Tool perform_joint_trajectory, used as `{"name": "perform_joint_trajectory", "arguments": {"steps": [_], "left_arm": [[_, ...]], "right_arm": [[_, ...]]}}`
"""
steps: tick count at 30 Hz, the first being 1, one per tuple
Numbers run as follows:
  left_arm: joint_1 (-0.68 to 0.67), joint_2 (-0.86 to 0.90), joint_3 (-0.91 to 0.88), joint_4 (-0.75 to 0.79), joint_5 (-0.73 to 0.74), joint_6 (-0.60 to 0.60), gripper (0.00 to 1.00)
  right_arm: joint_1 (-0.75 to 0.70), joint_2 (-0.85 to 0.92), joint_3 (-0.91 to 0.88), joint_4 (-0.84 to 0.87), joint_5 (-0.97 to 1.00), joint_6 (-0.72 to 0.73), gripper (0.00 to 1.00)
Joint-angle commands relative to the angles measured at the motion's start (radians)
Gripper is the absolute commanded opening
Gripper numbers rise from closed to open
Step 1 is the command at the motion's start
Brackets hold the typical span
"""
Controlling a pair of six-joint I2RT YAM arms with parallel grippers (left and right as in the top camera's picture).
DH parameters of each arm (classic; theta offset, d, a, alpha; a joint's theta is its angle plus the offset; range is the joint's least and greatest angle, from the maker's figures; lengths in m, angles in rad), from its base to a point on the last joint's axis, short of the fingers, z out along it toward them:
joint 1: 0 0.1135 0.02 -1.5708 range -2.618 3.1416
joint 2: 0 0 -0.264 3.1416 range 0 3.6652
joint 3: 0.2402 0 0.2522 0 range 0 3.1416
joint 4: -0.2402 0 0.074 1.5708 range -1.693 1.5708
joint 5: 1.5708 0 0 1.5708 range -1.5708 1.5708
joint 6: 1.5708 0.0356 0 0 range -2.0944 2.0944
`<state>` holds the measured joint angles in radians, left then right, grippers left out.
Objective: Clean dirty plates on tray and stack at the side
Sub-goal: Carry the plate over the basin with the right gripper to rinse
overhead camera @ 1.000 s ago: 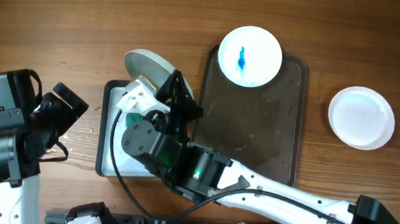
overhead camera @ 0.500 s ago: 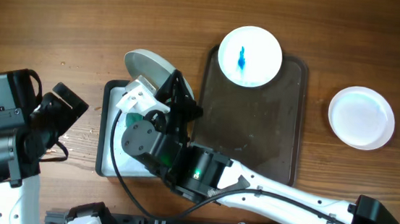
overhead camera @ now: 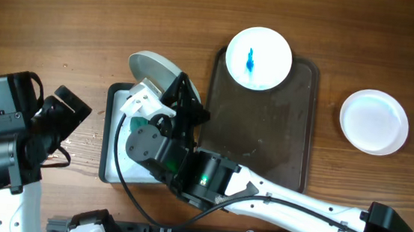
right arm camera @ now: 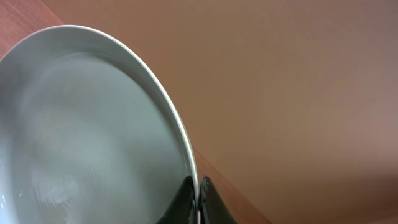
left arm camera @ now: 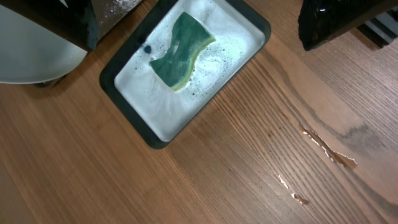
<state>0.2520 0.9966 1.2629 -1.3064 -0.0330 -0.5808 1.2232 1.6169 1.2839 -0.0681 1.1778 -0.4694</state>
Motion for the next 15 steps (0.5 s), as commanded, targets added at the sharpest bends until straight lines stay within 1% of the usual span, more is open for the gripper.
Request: {"name": "perform_joint_trajectory", "arguments": {"steps": [1, 15], "left_arm": [[0.009, 0.000, 0.013, 0.000, -0.014, 0.005, 1.00], [0.009, 0.000, 0.013, 0.000, -0.014, 0.005, 1.00]], "right_arm": [[0.004, 0.004, 0.021, 0.008, -0.007, 0.000, 0.04], [0.002, 0.004, 0.021, 0.008, -0.006, 0.001, 0.04]]}}
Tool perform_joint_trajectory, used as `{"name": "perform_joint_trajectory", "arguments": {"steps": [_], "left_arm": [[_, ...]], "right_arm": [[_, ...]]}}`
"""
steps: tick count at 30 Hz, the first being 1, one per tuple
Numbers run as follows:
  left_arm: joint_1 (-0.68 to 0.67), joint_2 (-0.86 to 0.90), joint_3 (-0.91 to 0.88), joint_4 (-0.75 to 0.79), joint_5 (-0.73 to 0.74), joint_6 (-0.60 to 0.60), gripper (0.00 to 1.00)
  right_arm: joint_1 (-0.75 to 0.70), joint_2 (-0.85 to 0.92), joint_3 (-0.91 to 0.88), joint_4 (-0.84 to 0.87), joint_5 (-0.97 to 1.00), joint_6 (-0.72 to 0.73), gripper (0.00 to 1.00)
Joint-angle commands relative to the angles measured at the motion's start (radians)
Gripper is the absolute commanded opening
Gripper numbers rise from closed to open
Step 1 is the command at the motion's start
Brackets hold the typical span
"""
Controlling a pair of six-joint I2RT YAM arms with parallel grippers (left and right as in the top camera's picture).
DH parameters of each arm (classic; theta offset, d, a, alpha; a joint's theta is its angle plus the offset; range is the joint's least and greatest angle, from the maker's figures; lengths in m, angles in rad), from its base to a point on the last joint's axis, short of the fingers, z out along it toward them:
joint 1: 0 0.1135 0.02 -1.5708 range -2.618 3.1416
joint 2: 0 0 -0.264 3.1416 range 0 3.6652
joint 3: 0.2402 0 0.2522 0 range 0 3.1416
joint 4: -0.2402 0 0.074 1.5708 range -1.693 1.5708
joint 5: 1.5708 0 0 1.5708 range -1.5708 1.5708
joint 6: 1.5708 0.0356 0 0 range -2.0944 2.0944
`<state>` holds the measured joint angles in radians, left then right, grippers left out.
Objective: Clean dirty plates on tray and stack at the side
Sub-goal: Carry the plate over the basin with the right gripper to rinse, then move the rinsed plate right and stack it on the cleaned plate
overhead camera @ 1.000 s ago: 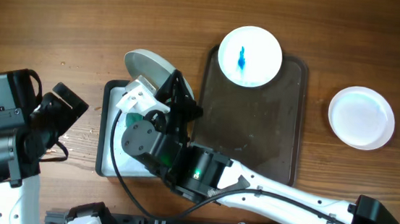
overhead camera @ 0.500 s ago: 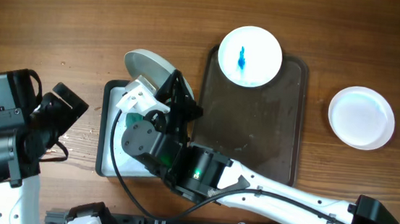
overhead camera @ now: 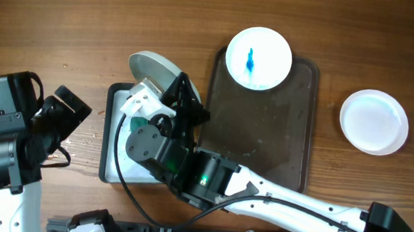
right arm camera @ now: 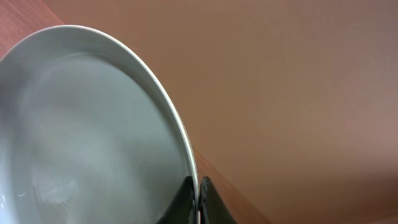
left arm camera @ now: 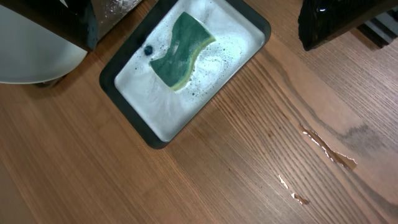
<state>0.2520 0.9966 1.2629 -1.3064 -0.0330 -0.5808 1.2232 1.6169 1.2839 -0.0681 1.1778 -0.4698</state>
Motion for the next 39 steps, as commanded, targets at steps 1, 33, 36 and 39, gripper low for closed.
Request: {"name": "perform_joint_trajectory", "arguments": {"steps": [1, 33, 36, 39], "left_arm": [[0.009, 0.000, 0.013, 0.000, -0.014, 0.005, 1.00], [0.009, 0.000, 0.013, 0.000, -0.014, 0.005, 1.00], [0.009, 0.000, 0.013, 0.000, -0.014, 0.005, 1.00], [0.009, 0.000, 0.013, 0.000, -0.014, 0.005, 1.00]], "right_arm": [[0.002, 0.004, 0.021, 0.008, -0.006, 0.003, 0.04], [-1.331, -0.299, 0.021, -0.732, -1.559, 0.900, 0.04], [-1.538, -0.280, 0.001, -0.837, -1.432, 0.892, 0.04], [-1.725, -0.224, -0.074, -0.830, -1.387, 0.892, 0.04]]}}
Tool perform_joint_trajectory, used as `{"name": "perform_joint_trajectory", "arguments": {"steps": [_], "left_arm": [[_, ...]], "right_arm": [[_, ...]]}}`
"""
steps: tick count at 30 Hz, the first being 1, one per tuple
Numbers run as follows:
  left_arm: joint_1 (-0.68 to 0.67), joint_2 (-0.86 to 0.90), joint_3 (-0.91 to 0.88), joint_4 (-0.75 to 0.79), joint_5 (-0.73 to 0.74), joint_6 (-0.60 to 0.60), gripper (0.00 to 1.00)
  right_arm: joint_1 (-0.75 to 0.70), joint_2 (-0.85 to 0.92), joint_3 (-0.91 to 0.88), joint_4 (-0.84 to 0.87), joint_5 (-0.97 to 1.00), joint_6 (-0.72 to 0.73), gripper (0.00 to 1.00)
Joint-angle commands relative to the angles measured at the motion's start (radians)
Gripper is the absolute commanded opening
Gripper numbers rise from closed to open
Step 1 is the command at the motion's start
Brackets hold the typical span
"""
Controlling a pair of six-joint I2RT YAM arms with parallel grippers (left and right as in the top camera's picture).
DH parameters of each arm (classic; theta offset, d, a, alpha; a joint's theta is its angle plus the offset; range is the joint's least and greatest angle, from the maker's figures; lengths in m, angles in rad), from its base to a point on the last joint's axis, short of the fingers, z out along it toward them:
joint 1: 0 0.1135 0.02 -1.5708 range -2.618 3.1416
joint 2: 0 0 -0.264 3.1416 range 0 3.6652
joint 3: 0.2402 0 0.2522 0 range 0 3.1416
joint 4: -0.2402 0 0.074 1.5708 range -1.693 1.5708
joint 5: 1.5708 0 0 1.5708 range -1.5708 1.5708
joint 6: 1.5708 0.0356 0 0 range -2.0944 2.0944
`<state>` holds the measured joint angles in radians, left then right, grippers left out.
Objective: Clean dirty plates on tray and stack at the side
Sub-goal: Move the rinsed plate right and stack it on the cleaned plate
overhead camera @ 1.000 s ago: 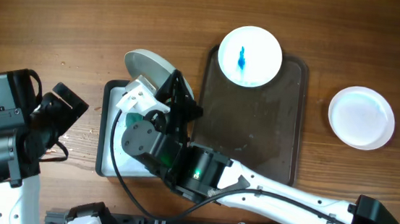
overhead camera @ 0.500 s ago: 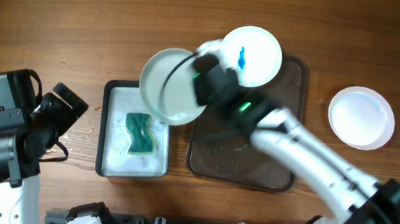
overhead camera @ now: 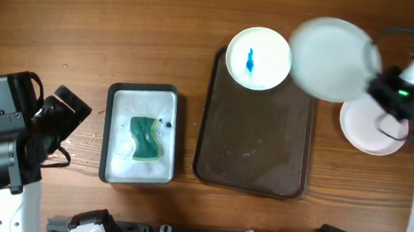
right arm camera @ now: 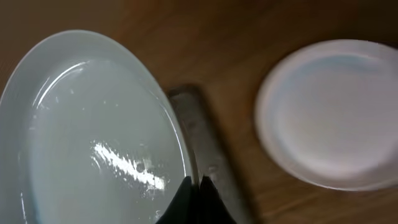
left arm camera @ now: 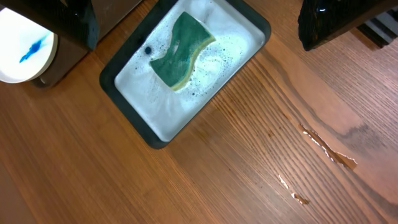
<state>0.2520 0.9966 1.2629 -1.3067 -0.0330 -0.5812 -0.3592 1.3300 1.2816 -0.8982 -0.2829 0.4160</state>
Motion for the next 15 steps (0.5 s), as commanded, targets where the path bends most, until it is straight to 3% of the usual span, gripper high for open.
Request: {"name": "perform_joint_trajectory", "arguments": {"steps": [1, 5, 11, 13, 15], "left_arm": [[0.009, 0.000, 0.013, 0.000, -0.014, 0.005, 1.00], [0.009, 0.000, 0.013, 0.000, -0.014, 0.005, 1.00], [0.009, 0.000, 0.013, 0.000, -0.014, 0.005, 1.00], [0.009, 0.000, 0.013, 0.000, -0.014, 0.005, 1.00], [0.009, 0.000, 0.013, 0.000, -0.014, 0.005, 1.00]], "right_arm": [[-0.182, 0.086, -0.092, 0.004, 0.073, 0.007, 0.04], [-0.276, 0.197, -0.157, 0.065, 0.108, 0.031, 0.04], [-0.295, 0.350, -0.180, 0.120, 0.183, 0.002, 0.04], [-0.295, 0.340, -0.177, 0.115, 0.178, 0.004, 0.41], [-0.292, 0.306, -0.153, 0.090, 0.163, 0.006, 0.51]]}}
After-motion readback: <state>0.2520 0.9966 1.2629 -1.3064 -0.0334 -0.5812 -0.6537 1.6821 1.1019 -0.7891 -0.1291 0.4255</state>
